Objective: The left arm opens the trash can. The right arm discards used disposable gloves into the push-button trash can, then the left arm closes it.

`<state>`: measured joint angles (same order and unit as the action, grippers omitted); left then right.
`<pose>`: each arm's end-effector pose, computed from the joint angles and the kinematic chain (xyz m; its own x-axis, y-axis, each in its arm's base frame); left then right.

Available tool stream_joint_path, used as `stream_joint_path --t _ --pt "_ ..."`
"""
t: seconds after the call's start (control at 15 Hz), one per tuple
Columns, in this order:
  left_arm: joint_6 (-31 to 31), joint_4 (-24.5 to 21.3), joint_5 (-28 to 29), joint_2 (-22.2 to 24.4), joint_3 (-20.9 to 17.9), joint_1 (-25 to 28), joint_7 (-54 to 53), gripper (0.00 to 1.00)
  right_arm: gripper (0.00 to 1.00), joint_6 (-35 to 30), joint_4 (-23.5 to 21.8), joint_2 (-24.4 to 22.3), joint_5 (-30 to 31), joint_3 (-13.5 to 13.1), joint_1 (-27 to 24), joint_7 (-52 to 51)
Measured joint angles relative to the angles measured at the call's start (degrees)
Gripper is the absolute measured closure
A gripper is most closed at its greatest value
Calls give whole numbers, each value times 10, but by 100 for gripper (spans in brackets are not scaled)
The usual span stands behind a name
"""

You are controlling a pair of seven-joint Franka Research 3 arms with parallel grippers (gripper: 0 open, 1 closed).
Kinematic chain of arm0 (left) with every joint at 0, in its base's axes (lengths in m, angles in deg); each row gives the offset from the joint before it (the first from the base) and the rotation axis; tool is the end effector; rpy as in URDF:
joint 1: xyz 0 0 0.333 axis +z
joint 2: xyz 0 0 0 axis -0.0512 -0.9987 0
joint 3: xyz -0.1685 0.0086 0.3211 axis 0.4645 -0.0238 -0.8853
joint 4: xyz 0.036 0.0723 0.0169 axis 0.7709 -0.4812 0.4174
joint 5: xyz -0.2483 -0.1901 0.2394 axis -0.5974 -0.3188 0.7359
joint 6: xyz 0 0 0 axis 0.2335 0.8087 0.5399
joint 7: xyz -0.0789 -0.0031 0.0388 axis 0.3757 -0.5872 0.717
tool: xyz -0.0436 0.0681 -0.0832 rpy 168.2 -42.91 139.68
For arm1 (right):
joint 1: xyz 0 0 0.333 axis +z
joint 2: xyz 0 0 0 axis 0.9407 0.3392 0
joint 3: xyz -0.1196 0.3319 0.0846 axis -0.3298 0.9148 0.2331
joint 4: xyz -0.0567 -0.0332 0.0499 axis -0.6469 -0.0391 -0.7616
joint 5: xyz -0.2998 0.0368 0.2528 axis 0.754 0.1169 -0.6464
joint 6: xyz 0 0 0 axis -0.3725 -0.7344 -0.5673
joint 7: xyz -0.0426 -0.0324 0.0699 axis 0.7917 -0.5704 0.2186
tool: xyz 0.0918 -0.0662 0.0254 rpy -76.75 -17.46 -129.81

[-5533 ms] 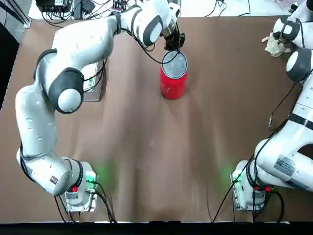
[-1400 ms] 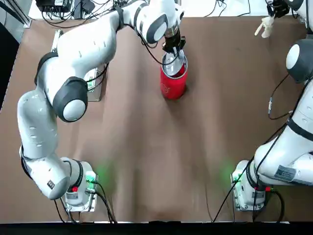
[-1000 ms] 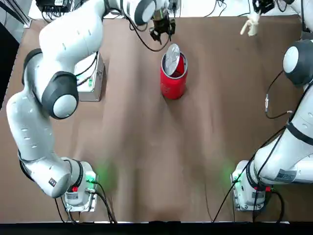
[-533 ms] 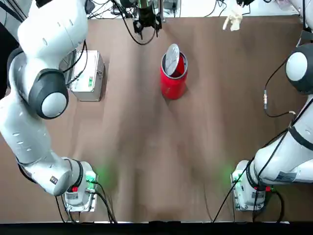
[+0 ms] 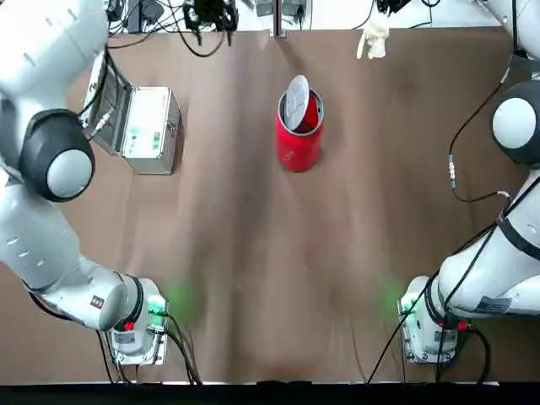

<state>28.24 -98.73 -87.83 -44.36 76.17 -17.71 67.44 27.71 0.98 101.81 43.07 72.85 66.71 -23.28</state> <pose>0.5586 -0.3329 0.6046 0.9958 -0.0613 -0.0687 -0.0609 -0.9981 0.0069 0.6808 0.1631 0.5556 0.9968 0.0501 -0.0616 0.0379 -0.9818 -0.1864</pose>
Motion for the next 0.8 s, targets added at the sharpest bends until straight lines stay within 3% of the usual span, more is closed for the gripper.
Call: stream_joint_path --t 0.33,0.8 --pt "-51 -1 0 38 0 73 -115 1 98 0 -1 0 -16 14 20 -26" --pt "-87 -2 1 56 -2 178 -240 1 98 -1 -24 21 -102 15 49 -70"
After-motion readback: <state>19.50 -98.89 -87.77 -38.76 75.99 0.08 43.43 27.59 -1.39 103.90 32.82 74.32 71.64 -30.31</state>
